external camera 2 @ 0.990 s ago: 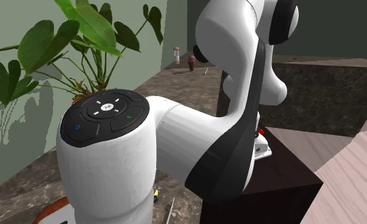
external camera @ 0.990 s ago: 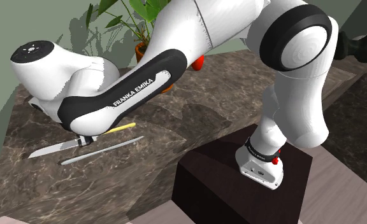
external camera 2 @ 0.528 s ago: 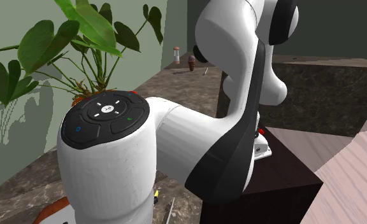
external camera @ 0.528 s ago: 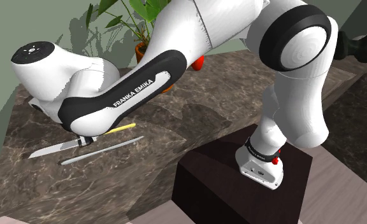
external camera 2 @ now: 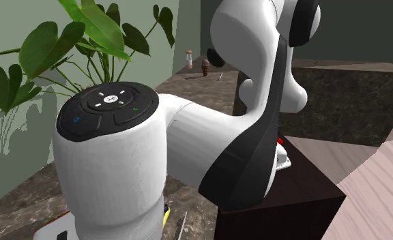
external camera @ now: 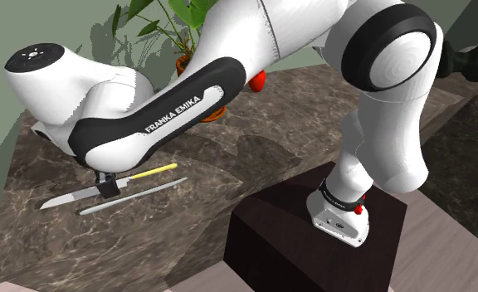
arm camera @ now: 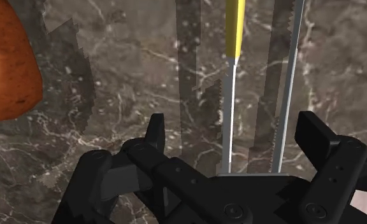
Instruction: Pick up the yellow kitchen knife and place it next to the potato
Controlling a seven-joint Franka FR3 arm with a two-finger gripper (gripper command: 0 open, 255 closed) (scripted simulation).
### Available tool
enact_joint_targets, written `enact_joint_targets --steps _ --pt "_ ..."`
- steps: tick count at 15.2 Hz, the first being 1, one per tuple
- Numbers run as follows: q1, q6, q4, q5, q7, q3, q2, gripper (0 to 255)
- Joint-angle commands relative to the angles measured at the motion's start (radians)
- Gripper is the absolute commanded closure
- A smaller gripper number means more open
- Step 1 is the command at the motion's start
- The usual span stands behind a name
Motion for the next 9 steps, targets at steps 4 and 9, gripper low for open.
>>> enact_joint_targets --steps 4,9 --pt "0.005 -0.067 0.022 0.005 -0.003 0.004 -0.044 0" --pt "0.005 -0.067 0.022 0.005 -0.003 0.004 -0.044 0"
